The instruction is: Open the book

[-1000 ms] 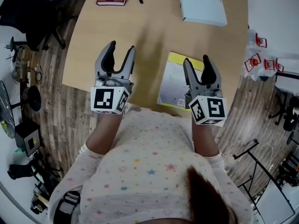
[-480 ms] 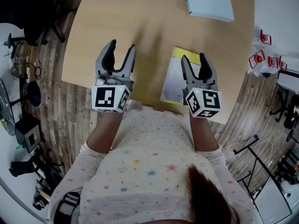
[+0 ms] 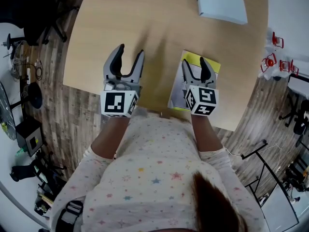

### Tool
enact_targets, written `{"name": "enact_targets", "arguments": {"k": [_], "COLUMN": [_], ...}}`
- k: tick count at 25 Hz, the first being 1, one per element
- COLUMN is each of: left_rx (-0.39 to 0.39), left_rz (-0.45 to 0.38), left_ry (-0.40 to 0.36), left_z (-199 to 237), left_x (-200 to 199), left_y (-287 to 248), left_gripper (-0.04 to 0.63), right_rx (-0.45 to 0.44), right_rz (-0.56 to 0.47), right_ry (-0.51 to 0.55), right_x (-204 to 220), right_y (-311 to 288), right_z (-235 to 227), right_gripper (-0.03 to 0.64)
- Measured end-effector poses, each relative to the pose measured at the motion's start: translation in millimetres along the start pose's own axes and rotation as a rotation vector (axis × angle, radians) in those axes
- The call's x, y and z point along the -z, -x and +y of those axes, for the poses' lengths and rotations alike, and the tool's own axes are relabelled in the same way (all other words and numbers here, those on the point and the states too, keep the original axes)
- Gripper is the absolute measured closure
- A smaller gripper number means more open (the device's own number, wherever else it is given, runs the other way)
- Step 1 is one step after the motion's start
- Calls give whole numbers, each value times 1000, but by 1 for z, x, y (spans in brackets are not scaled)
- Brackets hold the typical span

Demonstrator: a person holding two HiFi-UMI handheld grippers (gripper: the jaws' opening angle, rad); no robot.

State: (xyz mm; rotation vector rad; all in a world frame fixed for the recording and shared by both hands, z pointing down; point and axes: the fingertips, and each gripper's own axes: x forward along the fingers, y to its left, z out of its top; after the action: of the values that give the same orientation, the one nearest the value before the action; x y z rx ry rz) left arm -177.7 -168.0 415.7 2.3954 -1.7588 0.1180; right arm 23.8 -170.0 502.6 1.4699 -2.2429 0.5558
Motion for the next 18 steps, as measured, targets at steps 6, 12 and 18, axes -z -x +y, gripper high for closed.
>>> {"name": "enact_targets", "arguments": {"k": [6, 12, 18], "left_rx": [4, 10, 13], "left_rz": [47, 67, 79], "left_ry": [4, 8, 10], "left_z": [2, 2, 5], "left_x": [18, 27, 30], "left_y": [1, 0, 2], "left_gripper": [377, 377, 377], "right_rx": [12, 37, 59], "right_rz": [58, 120, 162], "right_ry": [50, 123, 191], "right_x": [21, 40, 52], "right_y": [-20, -35, -45], "right_z": [1, 3, 9], "right_gripper": [347, 336, 320]}}
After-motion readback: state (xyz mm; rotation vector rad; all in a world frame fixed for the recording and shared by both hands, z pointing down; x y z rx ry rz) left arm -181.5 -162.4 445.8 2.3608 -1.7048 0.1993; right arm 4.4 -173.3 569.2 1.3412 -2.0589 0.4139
